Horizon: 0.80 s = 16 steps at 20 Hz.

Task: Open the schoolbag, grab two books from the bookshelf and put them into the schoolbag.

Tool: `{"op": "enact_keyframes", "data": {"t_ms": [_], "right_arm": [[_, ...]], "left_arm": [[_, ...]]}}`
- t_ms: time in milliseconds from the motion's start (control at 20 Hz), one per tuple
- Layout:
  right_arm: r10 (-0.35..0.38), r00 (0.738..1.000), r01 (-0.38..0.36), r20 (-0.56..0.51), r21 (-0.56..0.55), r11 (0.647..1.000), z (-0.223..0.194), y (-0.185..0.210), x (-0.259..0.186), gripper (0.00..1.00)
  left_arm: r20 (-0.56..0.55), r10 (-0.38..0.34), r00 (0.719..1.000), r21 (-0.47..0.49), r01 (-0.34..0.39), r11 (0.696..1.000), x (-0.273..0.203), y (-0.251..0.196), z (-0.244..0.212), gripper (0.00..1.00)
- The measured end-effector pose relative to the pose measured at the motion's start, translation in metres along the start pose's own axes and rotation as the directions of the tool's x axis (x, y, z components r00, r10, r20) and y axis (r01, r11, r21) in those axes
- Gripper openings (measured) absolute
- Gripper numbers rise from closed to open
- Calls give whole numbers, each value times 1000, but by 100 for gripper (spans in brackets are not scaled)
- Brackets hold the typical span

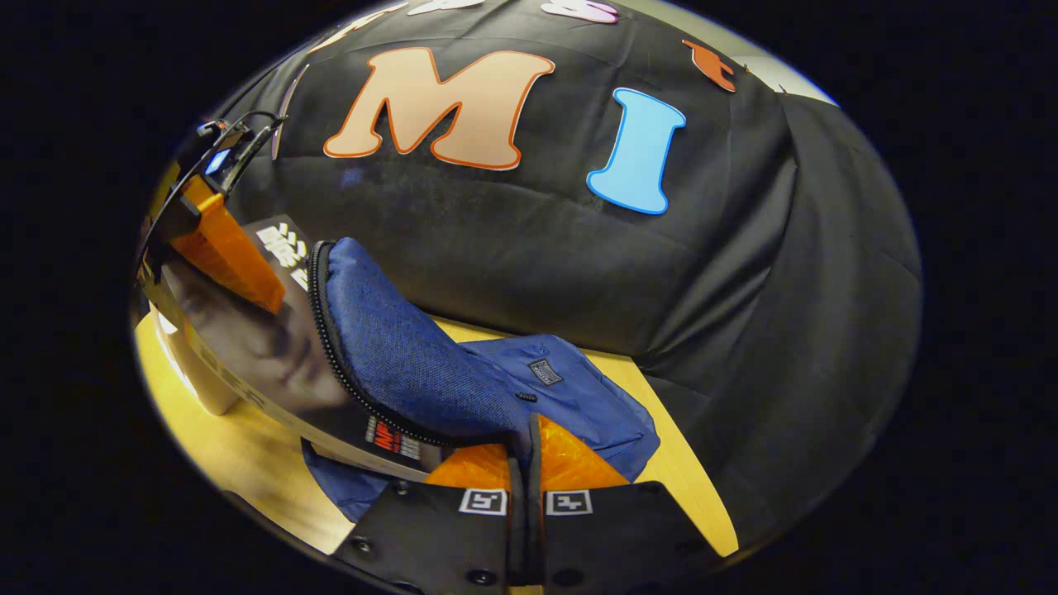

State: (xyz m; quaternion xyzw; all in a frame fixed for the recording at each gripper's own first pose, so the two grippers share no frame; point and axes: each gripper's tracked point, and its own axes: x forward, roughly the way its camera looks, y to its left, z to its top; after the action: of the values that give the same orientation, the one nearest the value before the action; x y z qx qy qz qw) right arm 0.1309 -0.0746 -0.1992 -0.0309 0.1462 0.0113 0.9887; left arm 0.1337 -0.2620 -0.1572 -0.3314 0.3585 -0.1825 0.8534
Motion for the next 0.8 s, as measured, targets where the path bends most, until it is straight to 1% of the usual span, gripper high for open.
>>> {"op": "enact_keyframes", "data": {"t_ms": [50,100,150,200,300,350,450,500,550,600,650,750,800], "right_arm": [[2,1000,-2,0,2,1000,0,1,0,5],[5,1000,-5,6,3,1000,2,2,-1,5],[7,1000,-7,12,6,1000,2,3,0,5],[8,1000,-8,17,8,1000,6,3,0,3],[10,1000,-11,27,4,1000,6,5,-2,5],[15,999,-15,30,4,1000,6,7,-2,2],[29,999,-29,33,-5,1000,6,13,-2,1],[35,999,-35,38,-12,999,7,14,-2,5],[44,998,-43,41,-12,999,5,16,-3,3],[50,998,-50,42,-6,999,5,18,-3,1],[56,998,-56,43,2,998,5,19,-3,3],[64,997,-64,41,15,998,4,20,-2,3],[70,997,-71,39,22,997,4,21,-1,3]], "left_arm": [[-1,-8,1000,11,8,1000,-3,4,-3,38],[1,-18,1000,24,18,1000,6,3,-8,38],[-1,-28,1000,30,28,999,24,-4,-13,38],[2,-37,999,30,36,999,30,-6,-15,38],[9,-59,998,17,58,998,44,-10,-20,36],[6,-68,998,6,68,998,50,-10,-24,36],[4,-84,996,-5,84,996,62,-10,-30,36],[3,-93,996,-5,93,996,68,-11,-32,36],[4,-100,995,-6,100,995,76,-12,-33,36],[3,-106,994,-9,106,994,84,-12,-35,37],[2,-117,993,-24,117,993,91,-13,-36,38],[-6,-138,990,-53,138,989,106,-12,-41,37],[-13,-141,990,-52,140,989,113,-8,-45,37]]}}
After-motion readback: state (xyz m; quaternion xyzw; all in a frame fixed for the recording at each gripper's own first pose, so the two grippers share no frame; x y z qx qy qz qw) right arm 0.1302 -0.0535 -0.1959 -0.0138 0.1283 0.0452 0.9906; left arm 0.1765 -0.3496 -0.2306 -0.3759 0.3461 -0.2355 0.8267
